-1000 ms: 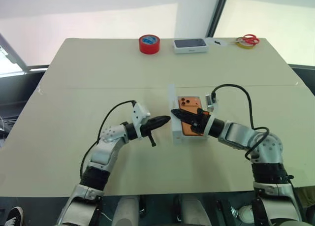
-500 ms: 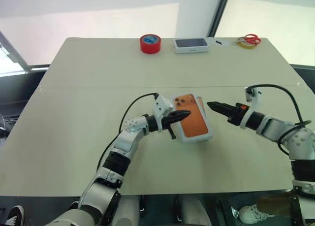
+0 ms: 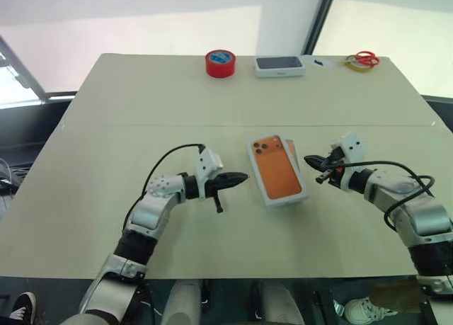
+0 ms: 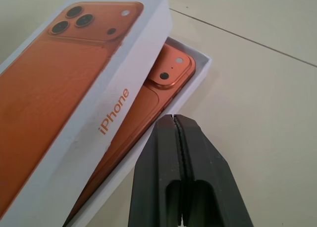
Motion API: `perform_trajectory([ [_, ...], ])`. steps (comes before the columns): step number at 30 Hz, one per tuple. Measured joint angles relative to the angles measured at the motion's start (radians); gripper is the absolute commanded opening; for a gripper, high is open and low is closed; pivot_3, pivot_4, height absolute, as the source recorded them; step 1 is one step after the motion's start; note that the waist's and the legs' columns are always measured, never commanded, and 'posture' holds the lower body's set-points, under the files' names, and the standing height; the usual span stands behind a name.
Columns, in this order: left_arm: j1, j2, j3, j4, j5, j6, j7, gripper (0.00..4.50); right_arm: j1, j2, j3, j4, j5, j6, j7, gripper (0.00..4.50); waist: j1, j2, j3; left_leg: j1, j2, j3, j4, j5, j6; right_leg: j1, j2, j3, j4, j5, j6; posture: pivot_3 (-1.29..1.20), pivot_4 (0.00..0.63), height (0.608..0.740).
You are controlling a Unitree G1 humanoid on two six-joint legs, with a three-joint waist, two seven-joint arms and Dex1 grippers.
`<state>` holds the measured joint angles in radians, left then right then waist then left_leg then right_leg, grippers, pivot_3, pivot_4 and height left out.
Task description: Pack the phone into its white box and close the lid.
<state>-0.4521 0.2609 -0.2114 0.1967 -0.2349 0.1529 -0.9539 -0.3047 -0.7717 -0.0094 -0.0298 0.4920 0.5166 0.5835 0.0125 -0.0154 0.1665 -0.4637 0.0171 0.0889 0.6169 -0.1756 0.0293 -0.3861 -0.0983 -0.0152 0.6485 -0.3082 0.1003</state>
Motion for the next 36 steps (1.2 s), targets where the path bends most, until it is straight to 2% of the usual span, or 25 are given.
perform_trajectory([
  [6,-0.072,-0.106,-0.011,0.157,0.062,0.011,0.116,0.0,-0.004,0.018,0.001,0.0,-0.045,-0.001,0.053,0.05,0.001,0.0,0.0,-0.001,-0.001,0.0,0.0,0.0,0.001,0.0,-0.001,0.0,-0.001,0.0,0.001,0.0,0.15,0.74],
  [15,-0.194,-0.227,0.001,0.355,0.095,-0.058,0.173,0.0,-0.007,0.029,0.002,-0.002,-0.16,-0.001,0.039,0.05,0.0,0.0,0.0,-0.001,-0.001,0.0,0.001,0.0,0.0,-0.001,0.0,-0.001,0.0,0.002,0.003,0.0,0.15,0.74],
  [24,-0.218,-0.233,0.011,0.393,0.102,-0.093,0.176,0.0,-0.049,0.079,0.009,0.033,-0.245,0.001,0.014,0.05,-0.001,0.0,0.0,-0.001,-0.001,0.0,0.001,0.0,0.0,-0.001,0.0,-0.002,0.001,0.002,0.003,0.0,0.15,0.74],
  [36,-0.205,-0.22,0.014,0.355,0.107,-0.083,0.179,0.0,-0.065,0.088,0.022,0.088,-0.323,-0.041,0.02,0.05,-0.002,0.0,0.0,-0.001,-0.001,0.0,0.001,0.0,0.0,-0.001,0.0,-0.002,0.001,0.002,0.004,0.0,0.15,0.74],
])
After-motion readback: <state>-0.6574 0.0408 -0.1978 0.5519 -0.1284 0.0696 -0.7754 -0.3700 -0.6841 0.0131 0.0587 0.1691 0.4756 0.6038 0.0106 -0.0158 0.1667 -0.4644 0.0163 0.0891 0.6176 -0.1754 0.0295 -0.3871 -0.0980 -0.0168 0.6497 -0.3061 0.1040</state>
